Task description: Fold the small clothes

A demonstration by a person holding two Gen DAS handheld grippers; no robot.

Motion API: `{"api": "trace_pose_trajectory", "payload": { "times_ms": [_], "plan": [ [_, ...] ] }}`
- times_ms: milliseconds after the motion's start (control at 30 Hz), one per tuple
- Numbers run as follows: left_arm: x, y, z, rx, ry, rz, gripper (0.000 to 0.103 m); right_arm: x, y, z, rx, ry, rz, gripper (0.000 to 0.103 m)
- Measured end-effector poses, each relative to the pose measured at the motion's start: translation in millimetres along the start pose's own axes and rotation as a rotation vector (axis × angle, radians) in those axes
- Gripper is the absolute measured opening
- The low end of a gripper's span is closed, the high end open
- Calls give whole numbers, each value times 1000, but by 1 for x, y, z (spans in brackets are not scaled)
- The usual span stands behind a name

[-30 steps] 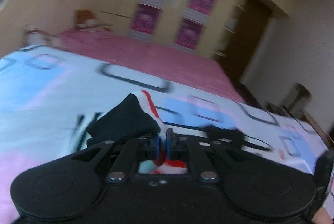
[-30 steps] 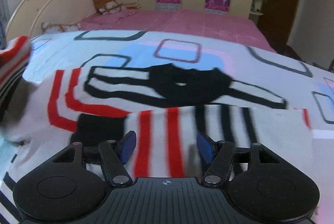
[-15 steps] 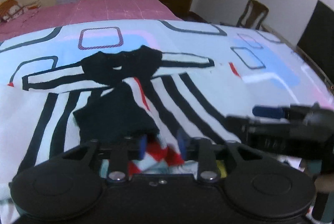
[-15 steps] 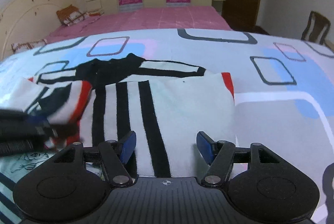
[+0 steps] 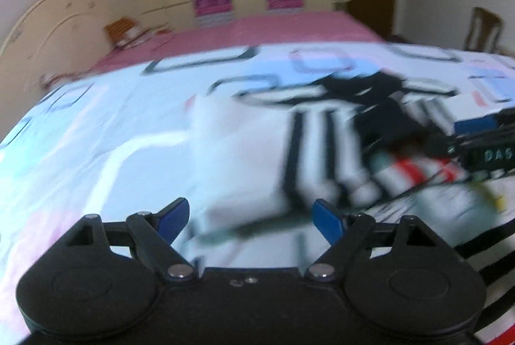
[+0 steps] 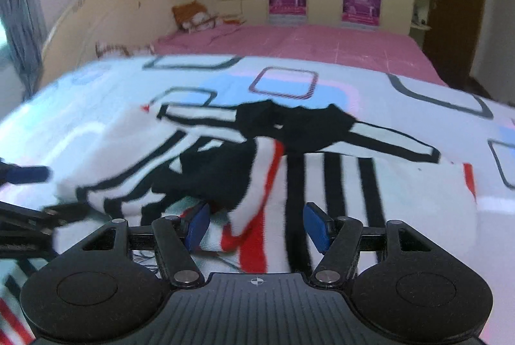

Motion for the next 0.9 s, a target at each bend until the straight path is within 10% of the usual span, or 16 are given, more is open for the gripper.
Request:
{"api": "trace_pose_trajectory", "payload": {
  "times_ms": [300, 367, 467, 900],
  "plan": [
    [6, -31, -20, 79, 18, 23, 54, 6, -29, -12, -99, 89, 0, 62],
    [9, -28, -23, 64, 33, 33, 42, 11, -29, -3, -100, 46, 2, 5],
    [7, -27, -21, 61, 4, 54, 23, 14, -18, 24, -116, -88, 30, 5],
    [2, -27, -25, 33, -15, 26, 22, -39, 17, 101, -94, -460, -27, 15]
  ]
}}
Point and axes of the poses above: each gripper's, at about its wrist camera, not at the fingertips, and y roughly against the way its jaws point, z to its right, x to its top, the point moved 8 cm from there along -y, roughly the way its jaws point, and after that the axes turned 10 degrees about y, right-handed, at the moved point
